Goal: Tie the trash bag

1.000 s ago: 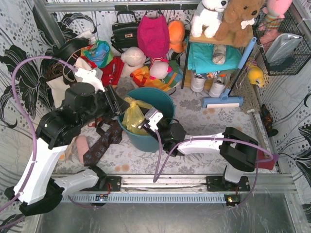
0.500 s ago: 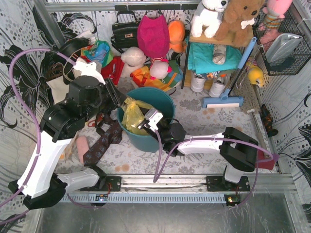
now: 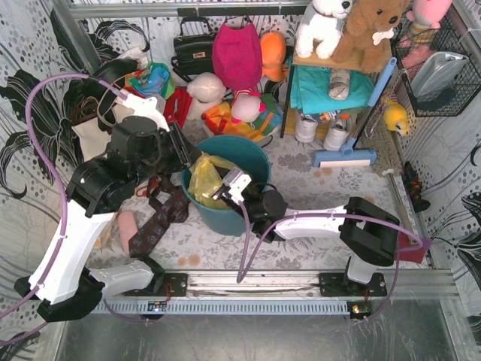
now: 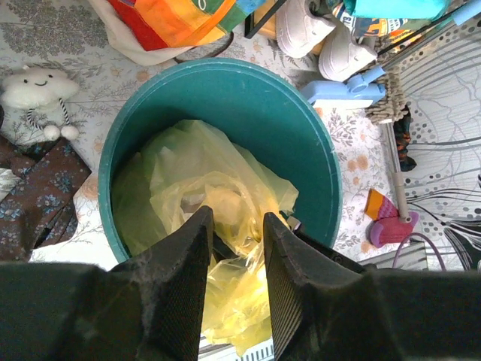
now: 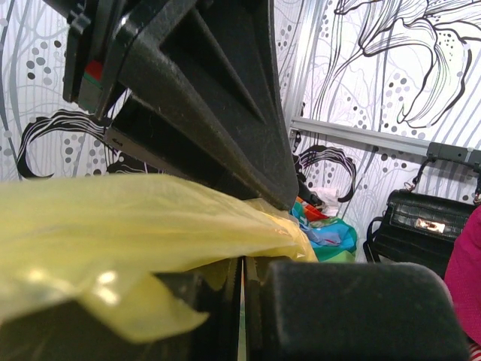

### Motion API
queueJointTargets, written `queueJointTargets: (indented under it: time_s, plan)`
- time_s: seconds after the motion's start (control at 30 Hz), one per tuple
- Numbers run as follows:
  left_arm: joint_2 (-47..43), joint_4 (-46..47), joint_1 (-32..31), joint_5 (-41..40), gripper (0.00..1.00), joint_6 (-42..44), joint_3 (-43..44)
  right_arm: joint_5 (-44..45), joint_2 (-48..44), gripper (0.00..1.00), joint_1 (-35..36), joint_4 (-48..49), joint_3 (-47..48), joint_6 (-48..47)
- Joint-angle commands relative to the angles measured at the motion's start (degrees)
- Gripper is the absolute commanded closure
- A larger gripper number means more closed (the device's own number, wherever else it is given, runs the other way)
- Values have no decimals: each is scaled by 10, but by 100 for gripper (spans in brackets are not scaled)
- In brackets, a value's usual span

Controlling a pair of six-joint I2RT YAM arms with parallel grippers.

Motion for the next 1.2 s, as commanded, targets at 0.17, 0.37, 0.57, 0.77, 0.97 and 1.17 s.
queueJointTargets:
  time_s: [0.17,0.37,0.57,0.77,0.97,1.17]
  plan:
    - [-5,24,-2,10,65,14,-37,-5,14,100,0,-7,9,9]
    - [-3,27,-2,17,92,19,-29,-5,15,100,0,-7,9,9]
    - [-5,35,-2,37,100,35,-30,-5,15,100,0,-9,10,8]
    - [-26,61,-2,14,100,32,-47,-5,11,85,-1,-5,4,7]
    - [-27,62,-2,12,100,30,-52,-6,4,69,-1,-5,-3,8]
    - [-28,58,-2,3,100,30,-54,-3,-13,67,0,-10,-14,12]
